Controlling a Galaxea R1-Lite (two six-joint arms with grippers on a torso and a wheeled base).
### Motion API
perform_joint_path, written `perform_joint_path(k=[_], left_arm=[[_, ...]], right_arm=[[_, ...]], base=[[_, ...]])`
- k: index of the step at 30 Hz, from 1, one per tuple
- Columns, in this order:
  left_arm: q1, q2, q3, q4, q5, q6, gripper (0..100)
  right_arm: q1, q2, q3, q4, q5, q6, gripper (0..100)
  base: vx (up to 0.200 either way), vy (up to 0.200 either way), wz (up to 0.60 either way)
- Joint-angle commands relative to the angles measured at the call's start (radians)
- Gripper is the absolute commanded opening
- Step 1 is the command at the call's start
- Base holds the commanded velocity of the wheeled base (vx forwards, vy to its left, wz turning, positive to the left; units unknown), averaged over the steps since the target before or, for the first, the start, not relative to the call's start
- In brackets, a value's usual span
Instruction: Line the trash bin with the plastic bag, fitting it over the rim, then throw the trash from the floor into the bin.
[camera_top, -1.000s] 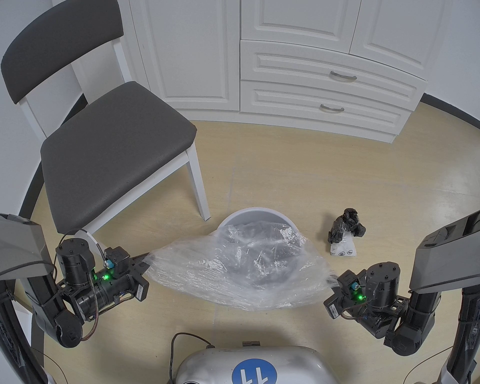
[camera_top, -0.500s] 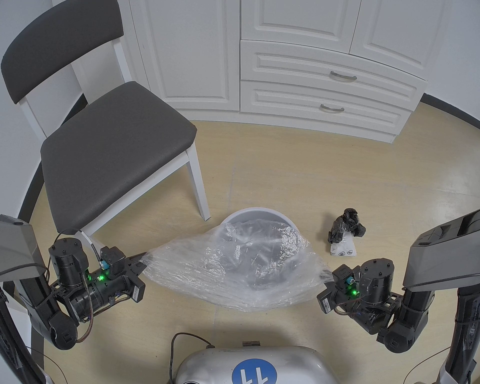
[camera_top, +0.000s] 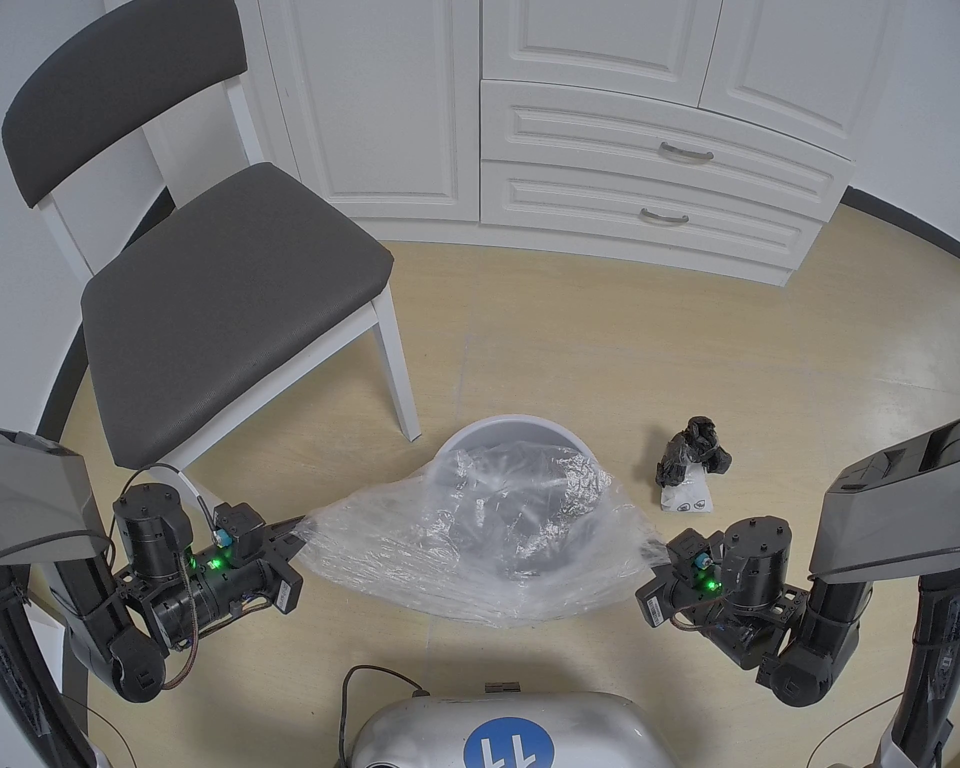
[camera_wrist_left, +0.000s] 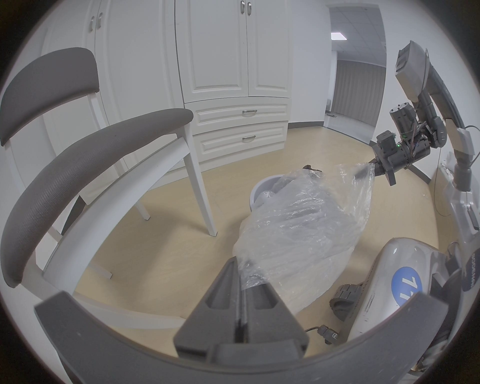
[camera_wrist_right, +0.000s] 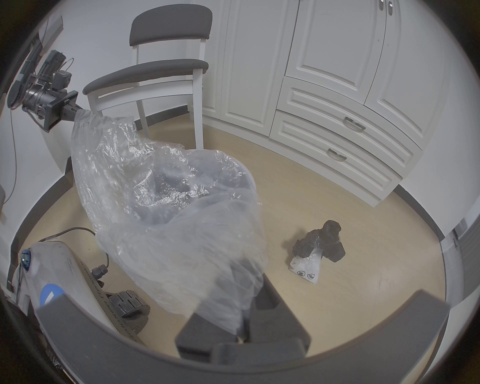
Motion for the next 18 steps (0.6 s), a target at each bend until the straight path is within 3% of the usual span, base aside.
perform_joint_path(k=[1,18], left_arm=[[-0.001,0.009,-0.001,-0.001,0.0,-0.003,0],[0.01,-0.004,0.061,-0.001,0.012,-0.04,0]], right_arm=[[0.007,-0.017,0.011,-0.018,0.0,-0.001,0],[0.044,-0.086,0.067,-0.018,0.008,0.024,0]], base=[[0.0,0.0,0.0],[0.0,0.0,0.0]])
